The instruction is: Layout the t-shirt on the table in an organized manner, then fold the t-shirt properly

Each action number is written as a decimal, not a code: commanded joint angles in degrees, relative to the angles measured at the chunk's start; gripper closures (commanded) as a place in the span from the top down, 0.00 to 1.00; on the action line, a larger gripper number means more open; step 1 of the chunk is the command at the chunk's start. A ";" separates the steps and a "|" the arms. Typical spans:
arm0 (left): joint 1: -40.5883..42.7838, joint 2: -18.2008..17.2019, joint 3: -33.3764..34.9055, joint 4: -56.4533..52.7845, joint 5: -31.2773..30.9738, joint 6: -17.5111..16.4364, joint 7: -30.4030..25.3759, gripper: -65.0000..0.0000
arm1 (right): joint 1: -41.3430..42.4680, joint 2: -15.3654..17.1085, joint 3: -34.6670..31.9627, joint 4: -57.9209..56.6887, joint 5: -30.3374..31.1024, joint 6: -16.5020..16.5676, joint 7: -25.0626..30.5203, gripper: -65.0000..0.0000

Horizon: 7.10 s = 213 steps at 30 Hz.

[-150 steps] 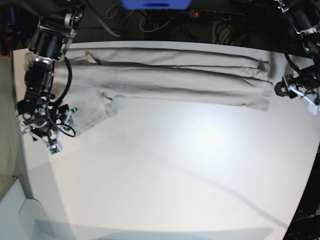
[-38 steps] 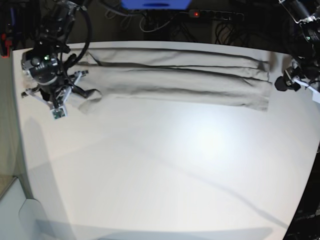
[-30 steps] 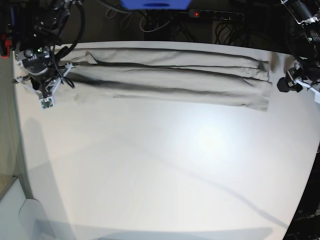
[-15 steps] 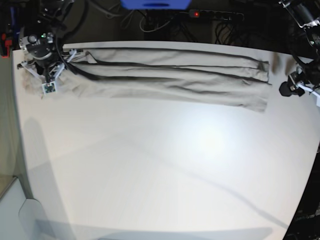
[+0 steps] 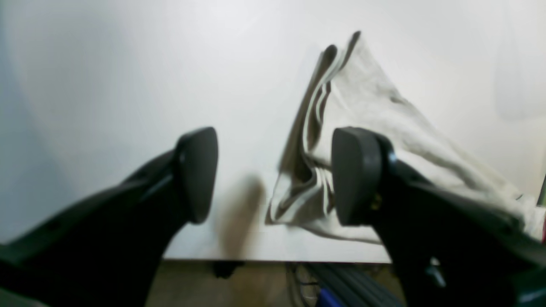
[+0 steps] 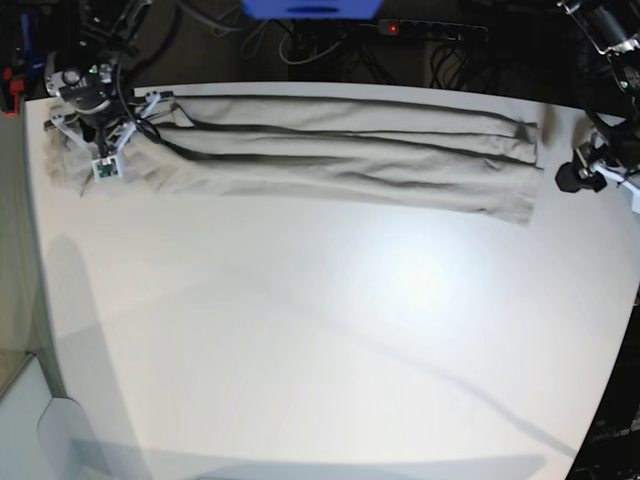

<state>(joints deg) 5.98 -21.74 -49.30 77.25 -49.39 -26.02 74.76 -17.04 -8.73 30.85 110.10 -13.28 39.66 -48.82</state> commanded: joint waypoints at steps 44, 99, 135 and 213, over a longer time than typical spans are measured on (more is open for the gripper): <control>-3.91 5.08 9.52 3.32 12.07 -0.75 -0.52 0.62 | 1.17 0.25 -1.44 -1.49 0.14 0.34 0.86 0.00; -3.74 24.24 18.66 29.69 35.89 -0.57 5.24 0.01 | 3.37 0.51 -4.08 -3.86 -0.04 0.34 0.69 0.00; -2.07 30.74 46.70 21.25 26.57 6.90 0.36 0.00 | 4.95 1.30 -6.02 -9.14 -0.04 0.34 0.86 0.00; -3.82 16.42 48.64 17.91 -0.42 13.23 -9.31 0.04 | 8.82 3.50 -6.02 -9.05 -0.04 0.34 0.33 0.00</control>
<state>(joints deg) 2.83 -5.08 -0.62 94.17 -48.47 -12.29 65.89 -8.73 -5.54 24.73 100.38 -13.15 39.62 -48.82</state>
